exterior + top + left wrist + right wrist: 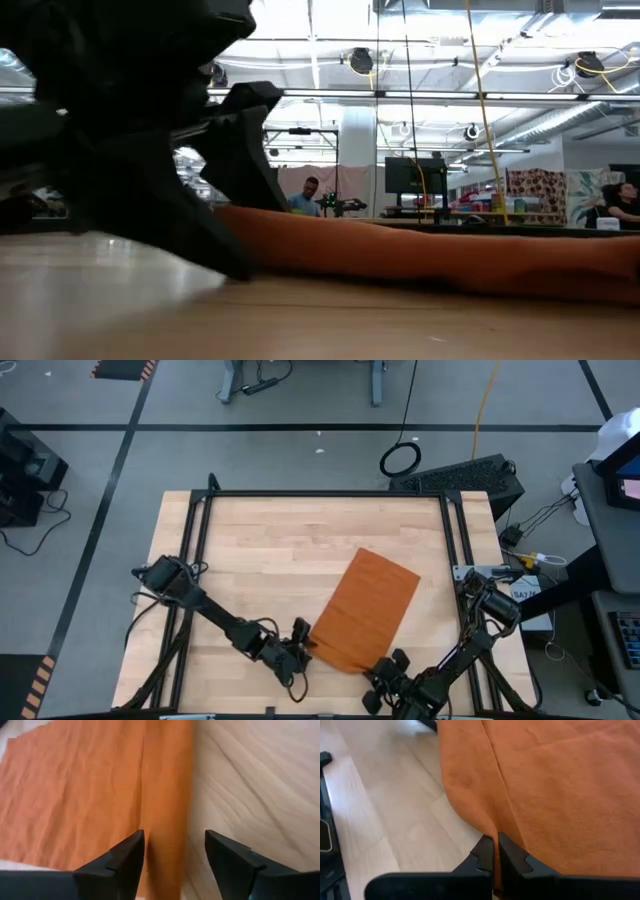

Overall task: Roll towel into tight, uniform cylinder
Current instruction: Roll the brown towel

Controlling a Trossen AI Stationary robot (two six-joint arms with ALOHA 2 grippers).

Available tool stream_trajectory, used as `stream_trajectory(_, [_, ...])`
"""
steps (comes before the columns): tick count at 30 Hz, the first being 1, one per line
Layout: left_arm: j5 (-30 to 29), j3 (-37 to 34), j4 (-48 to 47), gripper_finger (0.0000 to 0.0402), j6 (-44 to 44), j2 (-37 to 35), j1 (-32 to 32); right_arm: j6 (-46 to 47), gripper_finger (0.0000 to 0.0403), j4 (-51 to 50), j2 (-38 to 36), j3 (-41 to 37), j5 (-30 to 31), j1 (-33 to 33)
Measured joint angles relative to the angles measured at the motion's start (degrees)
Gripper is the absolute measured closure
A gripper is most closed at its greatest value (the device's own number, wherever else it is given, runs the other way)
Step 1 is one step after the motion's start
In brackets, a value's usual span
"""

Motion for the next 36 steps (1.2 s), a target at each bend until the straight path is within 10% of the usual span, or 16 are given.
stream_trajectory(10, [4.97,0.46,-3.22,0.0388,-4.50,-1.54,3.26,-11.74,0.0403,0.23,-1.51,0.01,-5.31,-1.46])
stream_trajectory(26, [0.89,3.21,-46.02,0.0396,-40.12,-15.00,2.77,-49.38,0.0399,4.37,-8.91,0.08,-11.20,-18.04])
stream_trajectory(36, [1.55,3.13,-33.17,0.0396,-48.26,-15.08,-7.00,-35.38,0.0399,11.36,-8.52,0.08,-15.10,-11.47])
